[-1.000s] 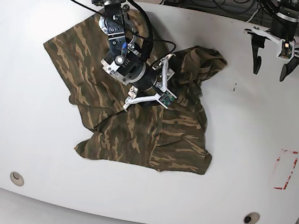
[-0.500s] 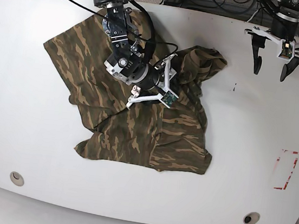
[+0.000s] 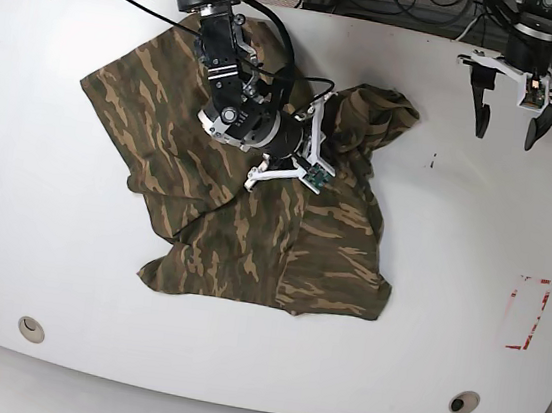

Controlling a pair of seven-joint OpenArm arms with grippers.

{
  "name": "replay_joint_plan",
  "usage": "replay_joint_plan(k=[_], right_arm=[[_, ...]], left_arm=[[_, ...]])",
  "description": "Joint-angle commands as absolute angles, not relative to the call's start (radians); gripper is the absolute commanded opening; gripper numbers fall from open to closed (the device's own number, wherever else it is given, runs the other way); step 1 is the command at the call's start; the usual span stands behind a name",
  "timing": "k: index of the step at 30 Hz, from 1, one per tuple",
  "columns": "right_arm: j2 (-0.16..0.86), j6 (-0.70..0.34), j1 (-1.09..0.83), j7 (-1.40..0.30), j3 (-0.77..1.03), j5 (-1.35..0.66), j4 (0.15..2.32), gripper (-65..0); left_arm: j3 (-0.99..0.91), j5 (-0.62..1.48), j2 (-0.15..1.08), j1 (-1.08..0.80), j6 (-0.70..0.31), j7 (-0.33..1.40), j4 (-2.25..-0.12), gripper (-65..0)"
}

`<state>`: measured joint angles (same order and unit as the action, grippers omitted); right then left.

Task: Layout the t-shirt on the table in an organized manner, then fold the t-shirt properly
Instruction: 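Grasp a shirt edge with the right gripper and drag it across the table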

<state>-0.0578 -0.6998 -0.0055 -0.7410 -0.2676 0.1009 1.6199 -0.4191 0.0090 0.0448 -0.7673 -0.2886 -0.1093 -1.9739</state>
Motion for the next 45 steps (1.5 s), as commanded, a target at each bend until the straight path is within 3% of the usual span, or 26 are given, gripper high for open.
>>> replay_joint_plan(k=[1, 13, 25, 38, 45], right_arm=[[-0.064, -0.698, 0.012, -0.722, -0.268, 0.082, 1.638, -65.0], [-0.062, -0.698, 0.022, -0.716, -0.263, 0.087, 1.774, -65.0], [-0.064, -0.698, 0.176, -0.716, -0.139, 0.079, 1.870, -65.0], [-0.022, -0.698, 0.390, -0.716, -0.076, 0.077, 1.870, -65.0], [-0.021, -0.698, 0.504, -0.719, -0.077, 0.087, 1.870, -65.0]], left_arm=[[-0.426, 0.016, 0.051, -0.776, -0.285, -0.139, -1.989, -24.2], [-0.424, 0.016, 0.053, -0.774, -0.285, -0.139, -1.986, -24.2], [-0.389, 0.016, 0.071, -0.711, -0.285, -0.136, -1.939, -23.7], [-0.173, 0.015, 0.113, -0.631, -0.285, -0.130, -1.934, -23.6], [-0.044, 0.016, 0.113, -0.555, -0.285, -0.012, -1.934, -23.6]])
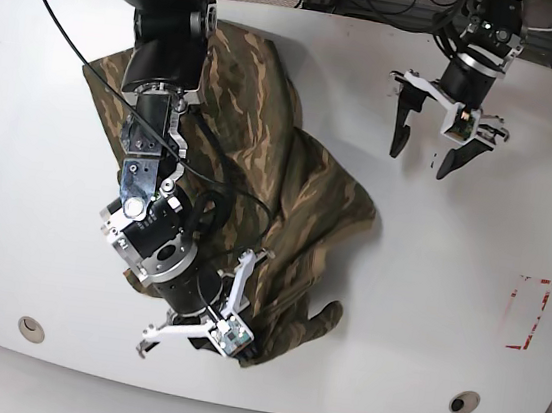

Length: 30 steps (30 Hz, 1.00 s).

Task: Layout the t-shirt on the table in an organized manner, then fold the t-shirt properly
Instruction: 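Grasp a shirt edge with the right gripper and drag it across the table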

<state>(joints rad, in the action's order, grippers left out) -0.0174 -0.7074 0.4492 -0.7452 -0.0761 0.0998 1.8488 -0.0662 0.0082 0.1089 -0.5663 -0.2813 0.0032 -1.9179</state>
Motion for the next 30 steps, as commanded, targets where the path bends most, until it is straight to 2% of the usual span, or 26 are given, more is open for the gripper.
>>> replay_joint_plan(k=[1, 17, 23, 30], right_arm=[[-0.021, -0.698, 0.513, -0.719, -0.077, 0.087, 1.871, -65.0], [-0.021, -0.698, 0.713, -0.722, -0.081, 0.087, 1.891, -65.0], [-0.021, -0.698, 0.765, -0.723, -0.081, 0.087, 1.890, -65.0], [-0.019, -0.698, 0.834, -0.785, -0.081, 0.088, 1.888, -65.0]], left_arm=[[-0.033, 0.018, 0.113, -0.549, -0.285, -0.005, -1.934, -23.6], [0.248, 0.025, 0.107, -0.449, -0.285, 0.134, -1.933, -23.5], [0.300, 0.157, 0.105, -0.412, -0.285, 0.168, -1.922, -23.5], [0.302, 0.263, 0.087, -0.349, -0.285, 0.203, -1.813, -23.5]])
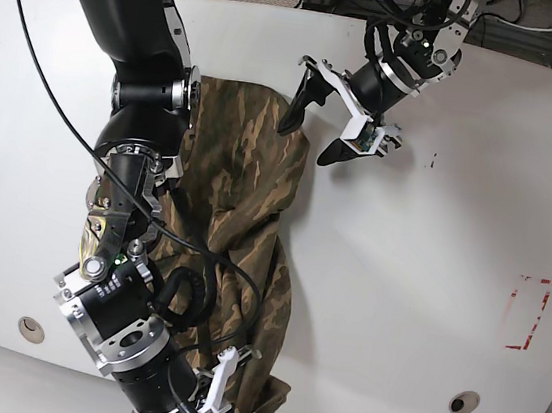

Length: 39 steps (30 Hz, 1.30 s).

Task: Layout the t-shirt on the table in an organized manner, then fold the t-shirt properly
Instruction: 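Grasp a shirt edge with the right gripper and drag it across the table, then grasp another shirt edge with the left gripper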

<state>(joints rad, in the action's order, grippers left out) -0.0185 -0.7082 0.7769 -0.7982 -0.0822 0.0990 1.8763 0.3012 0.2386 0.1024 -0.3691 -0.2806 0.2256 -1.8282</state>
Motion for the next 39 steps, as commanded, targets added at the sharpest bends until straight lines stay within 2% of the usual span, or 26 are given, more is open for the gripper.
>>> replay_joint_plan(k=[1, 5, 39], right_arm=[[-0.018, -0.698, 0.840, -0.791, -0.081, 0.088, 1.888, -65.0], [0.005, -0.698, 0.866, -0.805, -0.081, 0.088, 1.888, -65.0], [0.005, -0.698, 0.940, -0.808, -0.079, 0.088, 1.845, -65.0]], left_arm=[[0.302, 0.265, 0.084, -0.343, -0.285, 0.203, -1.799, -23.5], [0.315, 0.271, 0.065, -0.314, -0.285, 0.202, -1.722, -23.5], [0.530, 0.272, 0.007, -0.081, -0.285, 0.200, -1.264, -24.2]])
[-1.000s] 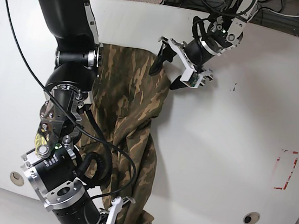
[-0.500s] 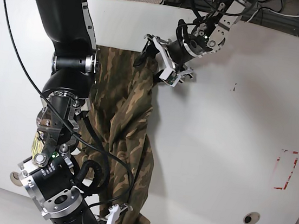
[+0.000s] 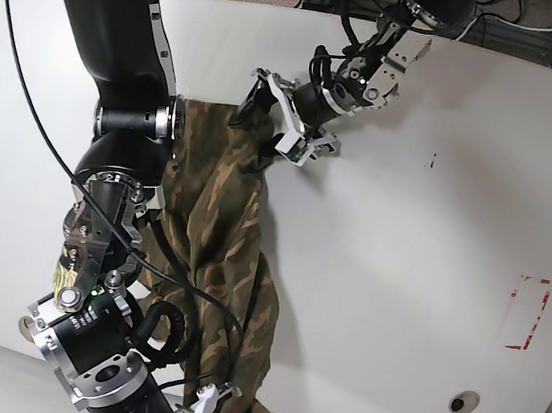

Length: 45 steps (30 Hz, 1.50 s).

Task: Layout the t-shirt on the table in an organized manner, then fold the t-shirt properly
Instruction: 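Grasp another shirt edge with the left gripper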

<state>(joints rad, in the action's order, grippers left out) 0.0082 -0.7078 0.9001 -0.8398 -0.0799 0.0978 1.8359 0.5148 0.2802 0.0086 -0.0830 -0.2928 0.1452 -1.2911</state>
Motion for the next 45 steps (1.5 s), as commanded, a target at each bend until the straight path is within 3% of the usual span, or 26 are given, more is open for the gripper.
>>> replay_joint_plan(k=[1, 4, 11, 14, 26, 45], right_arm=[[0.005, -0.698, 0.940, -0.808, -0.077, 0.088, 1.845, -65.0], [0.007, -0.698, 0.940, -0.808, -0.076, 0.096, 1.845, -65.0], [0.007, -0.698, 0.940, -0.806, -0.077, 0.145, 1.845, -65.0], [0.007, -0.698, 0.940, -0.806, -0.076, 0.150, 1.844, -65.0], [0.030, -0.698, 0.949, -0.808, -0.073, 0.151, 1.847, -65.0], [0.081, -0.698, 0.923, -0.808, -0.012, 0.151, 1.850, -65.0]], left_arm=[[0.536, 0.272, 0.007, -0.076, -0.285, 0.200, -1.256, -24.2], [0.553, 0.272, 0.008, -0.061, -0.285, 0.200, -1.221, -27.2], [0.549, 0.272, 0.010, -0.041, -0.285, 0.205, -1.162, -57.1], [0.549, 0.272, 0.012, -0.039, -0.285, 0.205, -1.125, -65.0], [0.504, 0.274, 0.016, -0.022, -0.285, 0.205, -1.115, -65.0], [0.216, 0.274, 0.162, -0.077, -0.286, 0.371, -1.526, -65.0]])
